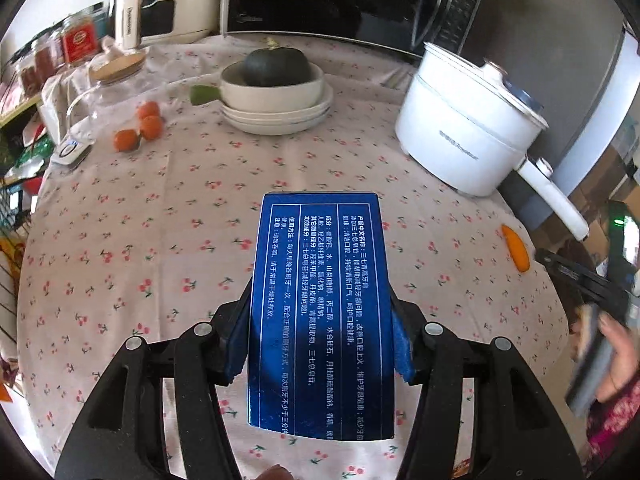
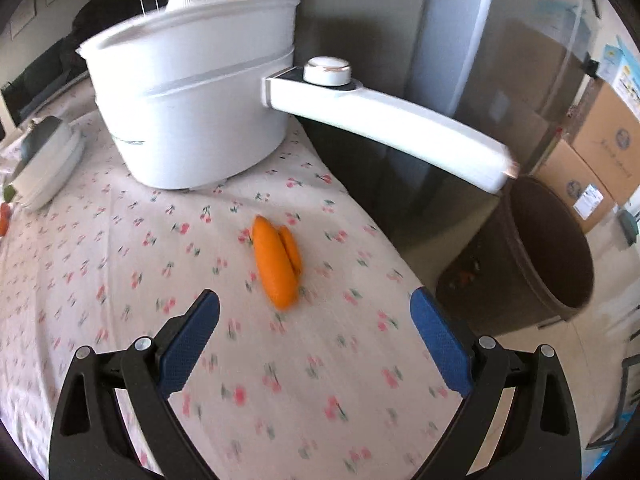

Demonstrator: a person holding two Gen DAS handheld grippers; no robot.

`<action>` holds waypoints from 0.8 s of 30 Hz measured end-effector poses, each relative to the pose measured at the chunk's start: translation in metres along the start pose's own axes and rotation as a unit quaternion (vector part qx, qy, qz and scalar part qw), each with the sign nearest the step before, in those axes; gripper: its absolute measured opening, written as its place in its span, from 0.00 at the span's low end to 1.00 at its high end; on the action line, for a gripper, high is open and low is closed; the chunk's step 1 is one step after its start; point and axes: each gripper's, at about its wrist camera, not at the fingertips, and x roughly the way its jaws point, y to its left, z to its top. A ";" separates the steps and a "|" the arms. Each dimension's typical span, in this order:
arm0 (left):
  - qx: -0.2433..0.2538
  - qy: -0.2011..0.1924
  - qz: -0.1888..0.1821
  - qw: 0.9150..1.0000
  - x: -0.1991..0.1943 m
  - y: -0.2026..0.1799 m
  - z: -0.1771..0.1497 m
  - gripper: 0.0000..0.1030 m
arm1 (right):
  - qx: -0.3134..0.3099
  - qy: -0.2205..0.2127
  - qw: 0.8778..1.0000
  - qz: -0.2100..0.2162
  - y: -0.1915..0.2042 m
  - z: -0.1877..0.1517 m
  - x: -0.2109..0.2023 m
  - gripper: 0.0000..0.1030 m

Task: Collect trash
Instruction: 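Grasp the small orange carrot on the cloth with the right tool, then carry the carrot over the basin and open the right tool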

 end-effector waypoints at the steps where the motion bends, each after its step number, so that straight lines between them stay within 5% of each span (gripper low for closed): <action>1: -0.001 0.004 -0.003 1.000 0.001 0.003 0.001 0.52 | 0.003 0.005 1.000 0.001 0.004 0.003 0.010 0.91; 8: -0.013 0.003 0.009 1.000 0.005 0.022 0.005 0.52 | 0.009 0.022 1.000 -0.015 0.011 0.018 0.046 0.88; 13: -0.009 0.004 0.019 1.000 0.009 0.027 0.004 0.52 | 0.037 0.048 0.998 0.000 0.002 0.015 0.058 0.67; 16: -0.012 0.005 0.018 1.000 0.010 0.028 0.005 0.52 | 0.037 0.043 0.998 0.014 0.004 0.017 0.054 0.27; 24: -0.014 -0.004 0.015 1.000 0.003 0.029 0.005 0.52 | 0.022 0.036 0.999 0.012 0.017 0.014 0.036 0.20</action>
